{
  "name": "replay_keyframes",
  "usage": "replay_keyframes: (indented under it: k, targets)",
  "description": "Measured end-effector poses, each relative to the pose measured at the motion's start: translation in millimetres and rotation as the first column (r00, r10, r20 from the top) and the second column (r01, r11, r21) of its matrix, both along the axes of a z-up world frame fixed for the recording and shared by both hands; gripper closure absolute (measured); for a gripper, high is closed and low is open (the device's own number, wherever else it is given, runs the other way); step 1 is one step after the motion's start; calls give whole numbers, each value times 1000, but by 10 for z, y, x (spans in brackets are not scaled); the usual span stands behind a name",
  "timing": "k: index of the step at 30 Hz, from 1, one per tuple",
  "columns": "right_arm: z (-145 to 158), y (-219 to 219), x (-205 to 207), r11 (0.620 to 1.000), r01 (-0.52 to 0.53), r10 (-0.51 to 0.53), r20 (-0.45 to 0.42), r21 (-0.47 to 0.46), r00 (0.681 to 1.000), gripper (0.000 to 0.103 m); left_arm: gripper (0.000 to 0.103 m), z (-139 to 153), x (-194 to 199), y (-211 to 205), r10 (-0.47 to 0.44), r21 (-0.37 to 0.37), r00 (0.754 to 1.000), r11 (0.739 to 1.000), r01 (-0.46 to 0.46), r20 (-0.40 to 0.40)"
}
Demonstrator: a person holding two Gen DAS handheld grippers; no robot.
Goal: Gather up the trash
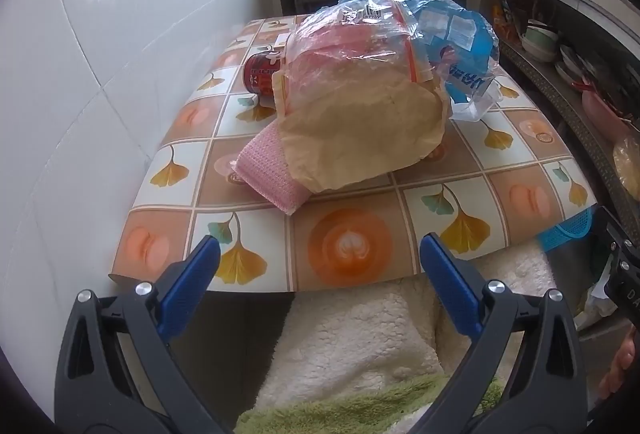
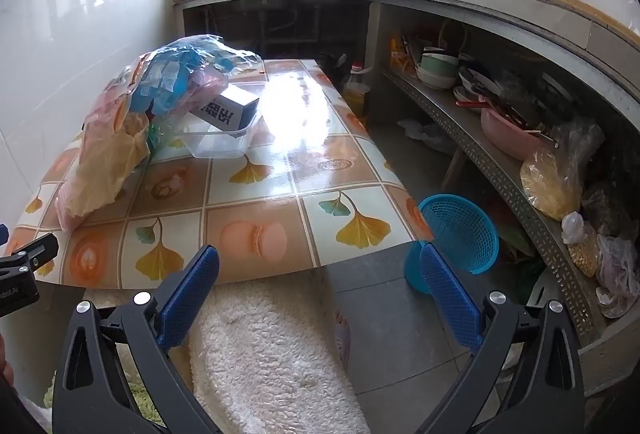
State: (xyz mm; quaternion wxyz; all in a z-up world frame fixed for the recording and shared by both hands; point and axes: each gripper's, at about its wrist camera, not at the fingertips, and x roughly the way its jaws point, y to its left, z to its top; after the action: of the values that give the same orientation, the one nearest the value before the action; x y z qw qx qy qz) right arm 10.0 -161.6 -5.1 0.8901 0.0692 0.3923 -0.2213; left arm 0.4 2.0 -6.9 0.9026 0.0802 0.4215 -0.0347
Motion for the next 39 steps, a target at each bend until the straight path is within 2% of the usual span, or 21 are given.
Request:
replay_keyframes:
  k: [39]
  targets:
    - [-21, -20, -8, 1000, 6, -6, 2, 2, 1000, 5, 7, -9, 18, 28, 3, 5, 1000, 1000, -3, -5]
